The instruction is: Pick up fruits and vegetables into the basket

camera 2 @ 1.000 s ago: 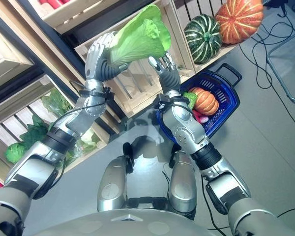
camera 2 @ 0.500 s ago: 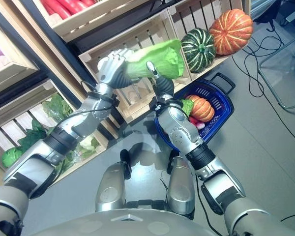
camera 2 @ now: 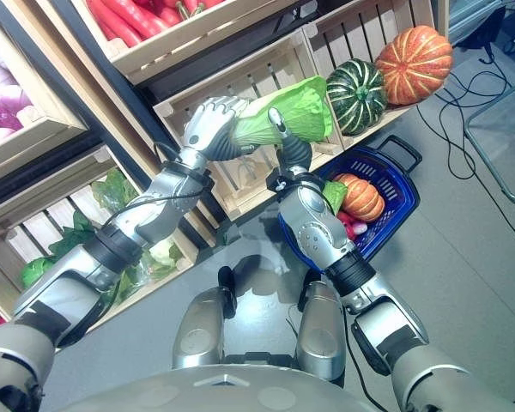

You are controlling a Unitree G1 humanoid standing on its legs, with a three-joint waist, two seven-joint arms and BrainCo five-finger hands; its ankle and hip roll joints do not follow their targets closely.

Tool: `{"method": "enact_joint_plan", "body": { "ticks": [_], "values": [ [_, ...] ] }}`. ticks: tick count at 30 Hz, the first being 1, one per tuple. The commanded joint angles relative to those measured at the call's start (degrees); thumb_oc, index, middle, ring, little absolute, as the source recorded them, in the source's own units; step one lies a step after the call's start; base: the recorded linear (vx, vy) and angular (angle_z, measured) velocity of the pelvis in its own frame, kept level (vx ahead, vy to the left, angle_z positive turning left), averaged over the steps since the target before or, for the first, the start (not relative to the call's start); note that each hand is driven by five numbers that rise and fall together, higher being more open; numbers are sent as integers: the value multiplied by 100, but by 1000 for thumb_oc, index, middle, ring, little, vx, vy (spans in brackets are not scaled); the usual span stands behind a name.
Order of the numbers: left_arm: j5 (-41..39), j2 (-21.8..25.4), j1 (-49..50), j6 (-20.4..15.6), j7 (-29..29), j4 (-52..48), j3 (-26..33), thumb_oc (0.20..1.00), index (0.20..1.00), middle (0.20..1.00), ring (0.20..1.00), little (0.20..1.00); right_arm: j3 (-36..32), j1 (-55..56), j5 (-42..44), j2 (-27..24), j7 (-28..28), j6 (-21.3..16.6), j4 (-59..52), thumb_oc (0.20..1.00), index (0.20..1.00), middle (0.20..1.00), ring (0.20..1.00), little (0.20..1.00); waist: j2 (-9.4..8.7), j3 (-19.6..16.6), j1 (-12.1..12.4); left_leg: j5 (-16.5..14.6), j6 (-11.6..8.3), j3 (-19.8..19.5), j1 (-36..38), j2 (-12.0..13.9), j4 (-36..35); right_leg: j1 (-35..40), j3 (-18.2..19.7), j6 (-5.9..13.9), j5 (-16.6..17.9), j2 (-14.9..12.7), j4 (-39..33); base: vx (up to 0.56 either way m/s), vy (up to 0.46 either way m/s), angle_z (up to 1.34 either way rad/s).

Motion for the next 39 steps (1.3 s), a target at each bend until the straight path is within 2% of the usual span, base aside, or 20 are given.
{"method": "enact_joint_plan", "body": {
  "ticks": [1, 6, 7, 8, 13, 14, 17, 18, 20, 22, 26, 28, 32, 33, 39],
  "values": [
    [443, -177, -184, -96, -213, -869, -565, 200, 200, 200, 200, 200, -321, -911, -254, 244, 146, -446, 88, 200, 200, 200, 200, 200, -134, 43, 72, -766, 264, 265, 136, -214, 204, 496, -14, 284, 195, -133, -793, 0, 0, 0],
    [214, -170, -187, -82, -486, -777, -678, 200, 200, 200, 200, 200, -509, -1104, -405, 79, 408, -531, 312, 200, 200, 200, 200, 200, -94, 73, 73, -755, 251, 252, 102, -200, 217, 457, -31, 289, 196, -146, -767, -25, -12, 2],
    [22, -170, -156, -7, -551, -753, -684, 504, 504, 504, 504, 504, -561, -1121, -508, 38, 446, -588, 330, 200, 200, 200, 200, 200, -84, 78, 67, -746, 244, 252, 95, -197, 211, 447, -36, 294, 197, -145, -766, 0, 0, 0],
    [-294, -166, -115, 84, -572, -729, -682, 1000, 1000, 1000, 1000, 1000, -619, -1128, -590, -4, 481, -600, 303, 200, 200, 200, 200, 200, -72, 90, 52, -735, 238, 249, 83, -196, 209, 429, -32, 295, 199, -139, -760, -51, -19, 2],
    [-1596, -108, 277, 370, -541, -556, -548, 1000, 1000, 1000, 1000, 1000, -959, -1001, -1256, -327, 515, -706, -12, 200, 200, 200, 200, 200, 4, 223, -25, -689, 229, 249, -43, -173, 243, 231, -3, 296, 189, -124, -626, -83, -5, 1],
    [-2286, -52, 552, 423, -444, -426, -418, 1000, 1000, 1000, 1000, 1000, -1156, -888, -1632, -517, 484, -741, -260, 200, 200, 200, 200, 200, 47, 305, -67, -725, 223, 239, -78, -171, 281, 153, 20, 295, 129, -105, -537, -98, 9, 0],
    [-3403, -63, 1185, 366, -250, -57, -110, 1000, 1000, 1000, 1000, 1000, -1529, -582, -2359, -845, 313, -911, -718, 200, 200, 200, 200, 200, 109, 434, -130, -675, 230, 236, -186, -181, 269, -8, 38, 271, 119, -77, -464, -120, 2, -3],
    [-3463, -66, 1278, 292, -256, 19, -58, 1000, 1000, 1000, 1000, 1000, -1596, -543, -2431, -900, 303, -912, -801, 200, 200, 200, 200, 200, 111, 447, -142, -628, 239, 243, -215, -184, 245, -45, 36, 258, 154, -76, -479, -97, -1, -3],
    [-3863, -77, 1681, 111, -428, 323, 172, 1000, 1000, 1000, 1000, 1000, -1884, -301, -2744, -1134, 198, -970, -1123, 200, 200, 200, 200, 200, 139, 520, -183, -650, 236, 253, -283, -188, 280, -158, 40, 246, 98, -71, -381, -94, -14, -1],
    [-4658, -141, 2170, 74, -916, 666, 444, 1000, 1000, 1000, 1000, 1000, -2244, -45, -3183, -1501, -78, -1007, -1436, 200, 200, 200, 200, 200, 166, 635, -244, -610, 238, 290, -404, -181, 298, -337, 43, 221, 90, -67, -268, -107, -34, -6],
    [-5191, -303, 2778, -17, -1570, 1170, 574, 1000, 1000, 1000, 1000, 1000, -2649, 262, -3492, -2074, -364, -811, -1563, 200, 200, 200, 200, 200, 206, 648, -321, -555, 239, 340, -679, -172, 313, -699, 45, 178, 55, -45, -104, -65, -35, -6],
    [-5214, -316, 2975, -46, -1787, 1332, 563, 1000, 1000, 1000, 1000, 1000, -2736, 329, -3455, -2330, -445, -677, -1441, 200, 200, 200, 200, 200, 244, 648, -341, -499, 236, 371, -823, -166, 299, -882, 44, 162, 37, -36, -32, -60, -27, -2],
    [-5159, -380, 3203, -158, -1954, 1624, 462, 1000, 1000, 1000, 1000, 1000, -2756, 315, -3479, -2674, -602, -424, -1073, 200, 200, 200, 200, 200, 356, 648, -360, -400, 216, 422, -1127, -166, 287, -1278, 55, 121, -41, -36, 157, -23, -1, -5],
    [-5144, -408, 3278, -205, -1973, 1690, 441, 1000, 1000, 1000, 1000, 1000, -2755, 317, -3532, -2747, -633, -372, -938, 200, 200, 200, 200, 200, 406, 648, -356, -527, 162, 361, -1100, -187, 325, -1295, 129, 170, -211, -38, 272, 65, 32, -7],
    [-5316, -483, 3506, -356, -2123, 1941, 358, 1000, 1000, 1000, 1000, 1000, -2612, 106, -3819, -3108, -819, 204, -60, 200, 200, 200, 200, 200, 776, 648, -288, -345, 98, 387, -1482, -273, 297, -1877, 191, 121, -368, -150, 664, 21, 27, 0]
  ]
}}
